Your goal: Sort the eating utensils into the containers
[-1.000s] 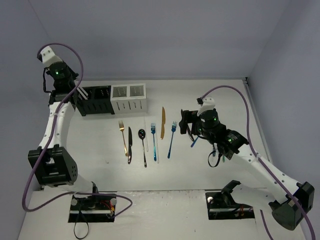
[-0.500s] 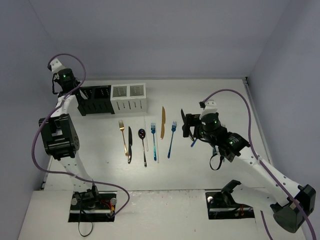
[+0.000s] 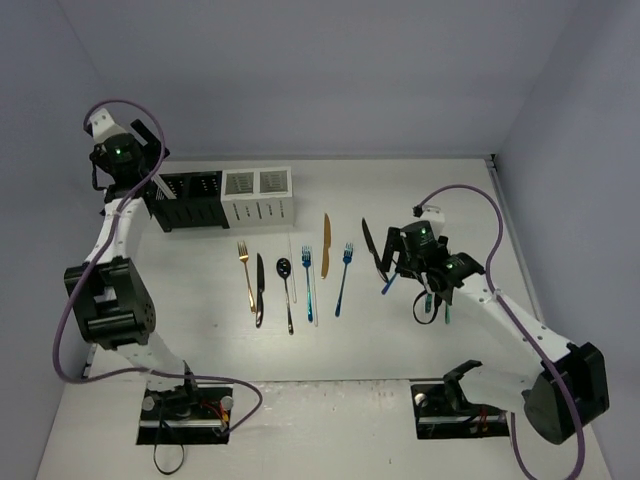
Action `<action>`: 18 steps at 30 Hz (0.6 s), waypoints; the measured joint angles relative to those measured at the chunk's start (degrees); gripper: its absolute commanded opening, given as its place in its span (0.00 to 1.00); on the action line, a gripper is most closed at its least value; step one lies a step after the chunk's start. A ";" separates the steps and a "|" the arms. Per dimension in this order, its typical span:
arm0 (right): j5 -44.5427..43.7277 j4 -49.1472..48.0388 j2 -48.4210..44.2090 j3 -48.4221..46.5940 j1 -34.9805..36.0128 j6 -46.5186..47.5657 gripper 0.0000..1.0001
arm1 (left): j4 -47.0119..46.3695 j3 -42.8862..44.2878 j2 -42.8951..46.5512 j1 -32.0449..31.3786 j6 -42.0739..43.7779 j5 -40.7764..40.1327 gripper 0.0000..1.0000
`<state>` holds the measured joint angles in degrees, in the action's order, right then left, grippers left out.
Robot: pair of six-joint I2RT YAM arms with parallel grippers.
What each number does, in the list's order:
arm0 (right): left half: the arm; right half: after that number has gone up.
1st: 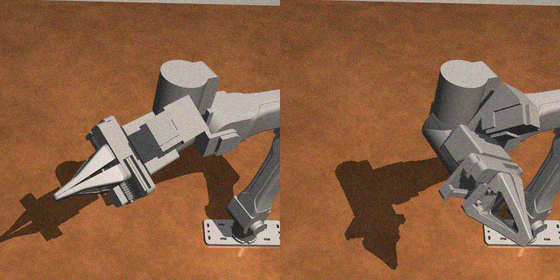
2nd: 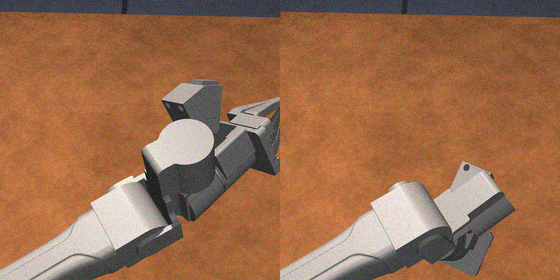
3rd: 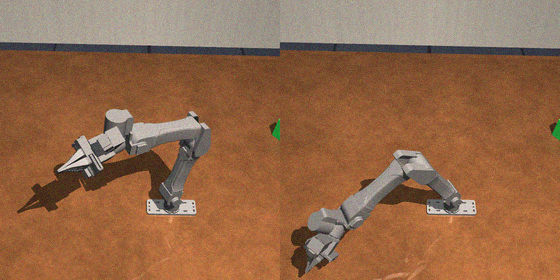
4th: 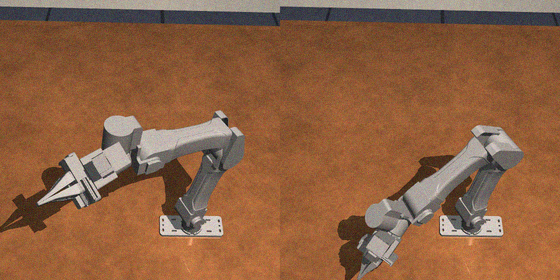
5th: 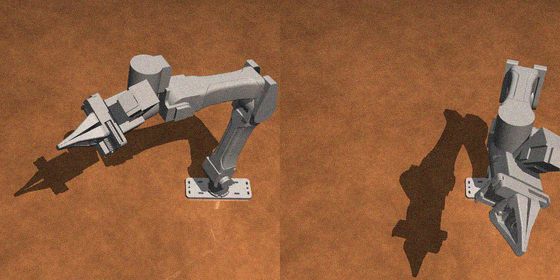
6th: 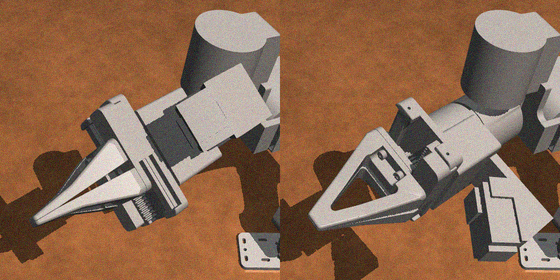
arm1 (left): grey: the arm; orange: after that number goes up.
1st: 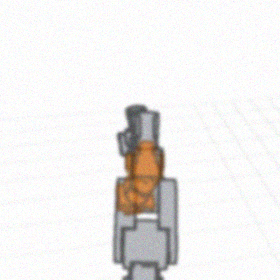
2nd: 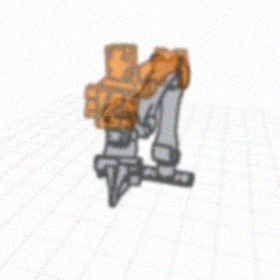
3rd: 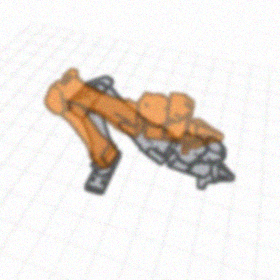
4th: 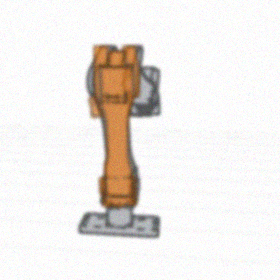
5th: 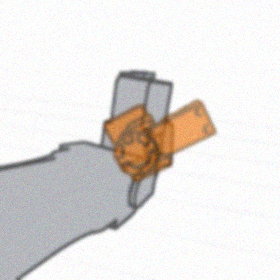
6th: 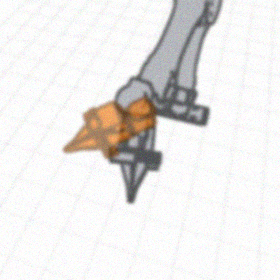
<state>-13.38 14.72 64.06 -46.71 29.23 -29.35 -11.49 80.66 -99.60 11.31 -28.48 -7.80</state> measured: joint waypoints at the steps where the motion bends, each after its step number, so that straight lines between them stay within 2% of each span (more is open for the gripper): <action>1: 0.65 0.25 1.17 0.24 -1.33 -0.43 0.75 | 1.53 0.00 2.47 -0.51 0.20 0.49 0.83; 5: 3.47 0.72 6.00 0.55 -7.02 -0.87 0.73 | 8.15 0.28 14.05 -5.83 1.76 3.03 0.83; 10: 7.27 0.90 9.00 0.60 -13.34 -0.14 0.71 | 16.34 0.10 24.15 -15.42 2.84 11.00 0.83; 14: 10.36 0.86 11.52 0.60 -17.49 1.33 0.70 | 20.81 -6.50 29.79 -21.10 3.99 16.11 0.83; 18: 12.38 0.84 14.08 0.60 -19.92 2.61 0.65 | 27.31 -13.82 32.89 -23.82 5.87 19.33 0.83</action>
<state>-1.00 15.56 78.14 -46.11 9.32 -26.73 15.82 66.84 -66.71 -12.52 -22.60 11.53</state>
